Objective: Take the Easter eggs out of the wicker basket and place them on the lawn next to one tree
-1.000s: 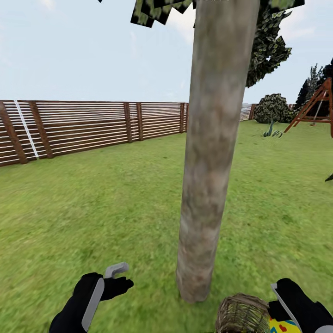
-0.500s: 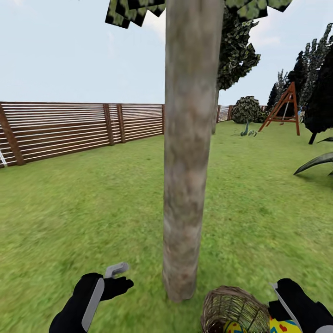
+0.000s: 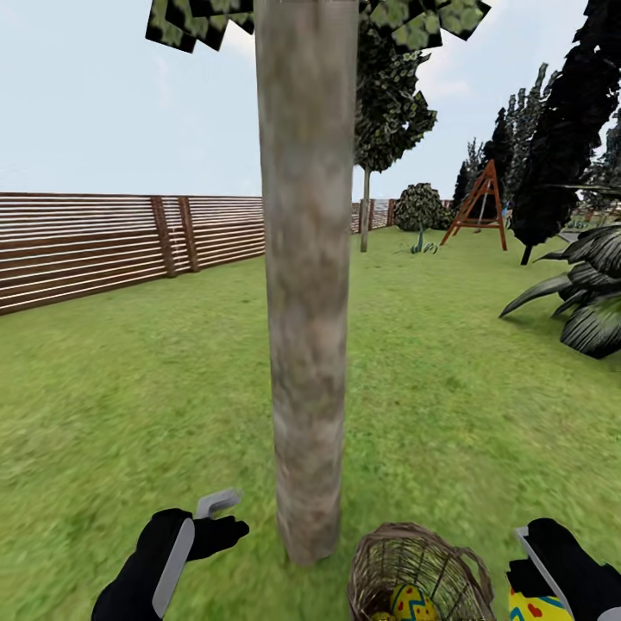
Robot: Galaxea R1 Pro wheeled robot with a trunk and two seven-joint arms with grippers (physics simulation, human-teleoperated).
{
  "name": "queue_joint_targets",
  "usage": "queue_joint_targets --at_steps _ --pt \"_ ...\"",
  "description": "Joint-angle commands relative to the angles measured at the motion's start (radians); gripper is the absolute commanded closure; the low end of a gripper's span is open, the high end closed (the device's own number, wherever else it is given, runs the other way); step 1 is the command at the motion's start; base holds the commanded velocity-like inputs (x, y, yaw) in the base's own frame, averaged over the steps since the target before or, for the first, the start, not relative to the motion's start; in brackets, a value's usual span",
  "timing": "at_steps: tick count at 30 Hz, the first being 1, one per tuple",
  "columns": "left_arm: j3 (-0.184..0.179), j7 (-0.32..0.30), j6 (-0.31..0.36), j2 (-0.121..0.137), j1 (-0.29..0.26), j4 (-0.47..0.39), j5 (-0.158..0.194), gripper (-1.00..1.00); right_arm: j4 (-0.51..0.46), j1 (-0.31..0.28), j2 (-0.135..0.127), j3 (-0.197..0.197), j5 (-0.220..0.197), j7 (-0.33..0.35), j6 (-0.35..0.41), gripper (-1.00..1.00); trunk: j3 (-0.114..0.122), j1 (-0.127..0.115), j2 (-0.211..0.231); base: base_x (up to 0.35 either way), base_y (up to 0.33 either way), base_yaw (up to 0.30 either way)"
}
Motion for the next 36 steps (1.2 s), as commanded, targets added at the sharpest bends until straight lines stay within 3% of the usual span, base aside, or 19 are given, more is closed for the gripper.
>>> queue_joint_targets --at_steps 1,17,31,36 --pt "0.003 0.002 0.005 -0.001 0.000 -0.001 0.006 -1.00 -0.001 -0.001 -0.001 0.003 0.008 0.008 0.005 1.00 0.000 0.000 -0.001 0.000 0.000 -0.259" --pt "0.004 0.002 0.005 -0.001 0.000 -0.001 0.006 -1.00 -0.001 -0.001 0.001 0.003 0.011 0.000 0.004 1.00 0.012 0.000 -0.001 0.000 0.000 -0.254" --pt "0.004 0.002 0.005 -0.001 0.000 -0.003 0.008 -1.00 0.022 -0.001 0.015 0.008 0.007 0.006 -0.018 1.00 0.012 0.000 -0.001 0.000 0.000 -0.013" --pt "0.005 0.002 0.005 -0.001 0.000 -0.003 0.008 -1.00 0.025 -0.001 0.015 0.006 0.007 0.006 -0.018 1.00 0.014 0.000 -0.001 0.000 0.000 -0.249"
